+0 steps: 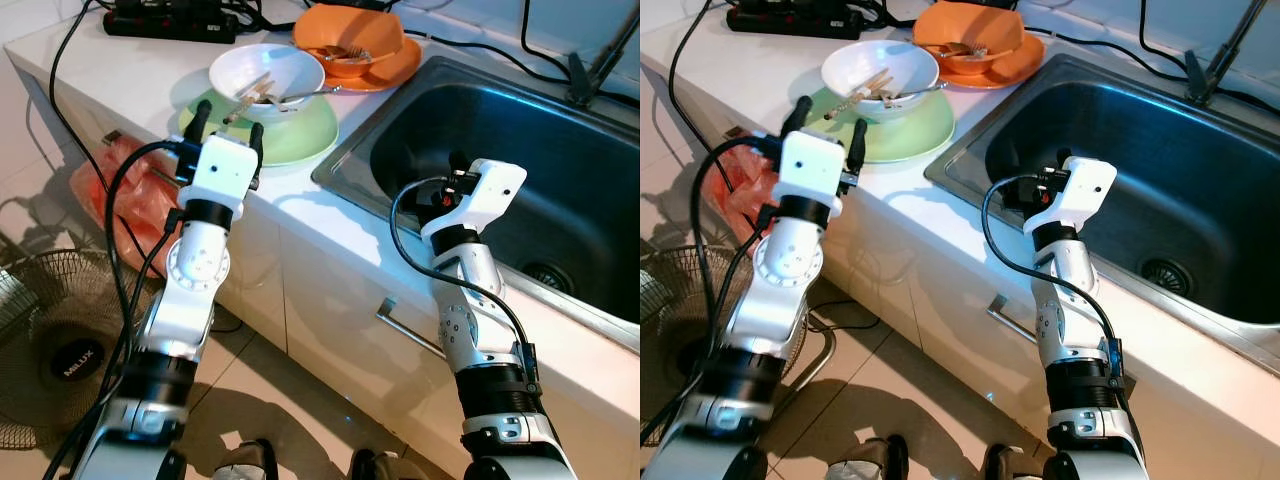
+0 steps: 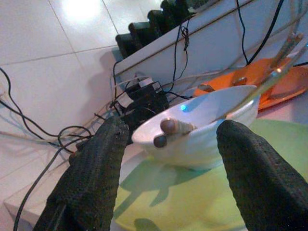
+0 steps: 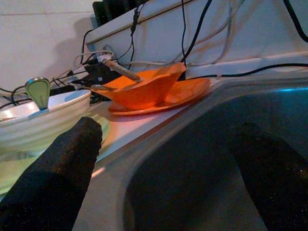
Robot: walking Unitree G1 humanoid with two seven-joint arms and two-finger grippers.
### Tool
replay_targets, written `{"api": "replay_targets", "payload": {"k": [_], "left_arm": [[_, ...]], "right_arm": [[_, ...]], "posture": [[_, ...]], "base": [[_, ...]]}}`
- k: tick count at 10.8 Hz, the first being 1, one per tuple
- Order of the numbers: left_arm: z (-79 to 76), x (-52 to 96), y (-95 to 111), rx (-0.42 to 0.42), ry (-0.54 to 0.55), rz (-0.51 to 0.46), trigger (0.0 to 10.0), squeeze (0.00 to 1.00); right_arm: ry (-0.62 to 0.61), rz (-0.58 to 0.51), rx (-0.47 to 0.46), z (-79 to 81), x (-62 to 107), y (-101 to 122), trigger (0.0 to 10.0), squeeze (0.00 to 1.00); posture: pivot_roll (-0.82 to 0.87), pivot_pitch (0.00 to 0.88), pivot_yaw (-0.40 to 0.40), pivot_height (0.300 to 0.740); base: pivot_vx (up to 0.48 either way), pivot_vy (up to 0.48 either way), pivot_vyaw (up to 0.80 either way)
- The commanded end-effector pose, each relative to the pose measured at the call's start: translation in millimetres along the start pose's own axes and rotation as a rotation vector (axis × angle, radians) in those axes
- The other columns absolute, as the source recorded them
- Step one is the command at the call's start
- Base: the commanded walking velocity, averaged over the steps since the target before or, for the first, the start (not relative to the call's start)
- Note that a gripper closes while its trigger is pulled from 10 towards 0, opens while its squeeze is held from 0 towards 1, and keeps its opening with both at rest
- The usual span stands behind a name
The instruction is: Kitchen organization
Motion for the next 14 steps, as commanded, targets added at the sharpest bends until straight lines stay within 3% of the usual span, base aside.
{"api": "replay_targets", "payload": {"k": [1,6,7,8,14], "left_arm": [[-3.4,-3.1,3.0,-0.004,-0.005,-0.016,10.0,0.0],[-4.0,-17.3,0.4,-0.022,0.006,-0.006,10.0,0.0],[-4.2,-17.9,-1.0,-0.02,0.008,-0.004,4.0,0.0],[-4.4,-18.2,-1.1,-0.018,0.008,-0.005,0.0,0.0],[-4.5,-23.1,4.5,-0.016,0.011,-0.031,0.0,0.0]], "right_arm": [[-0.004,0.005,-0.002,-1.2,0.8,-2.1,10.0,0.0],[-0.008,0.011,-0.002,-1.7,2.0,-3.6,10.0,0.0],[-0.008,0.012,-0.001,-2.0,2.4,-3.9,10.0,0.0],[-0.01,0.012,0.0,-2.3,2.6,-3.9,10.0,0.0],[-0.017,0.011,0.001,-3.3,2.6,-3.6,10.0,0.0]], "posture": [[0.06,0.146,-0.01,0.74],[0.06,0.155,-0.01,0.74],[0.06,0.155,-0.01,0.74],[0.05,0.16,-0.008,0.74],[0.05,0.159,-0.006,0.74]], "base": [[0.0,0.0,0.0],[0.0,0.0,0.0],[0.0,0.0,0.0],[0.0,0.0,0.0],[0.0,0.0,0.0]]}}
Point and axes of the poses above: a point about 5 cm out from each wrist's last joint towards the gripper, its own x axis pointing back from the gripper into the wrist, its own y axis along the axis of the wrist's last joint, z = x × y, the point moved 2 cm from there along -x, pointing out of the wrist towards the gripper, and after that the axes turned 6 degrees about x, right-handed, at the moved point
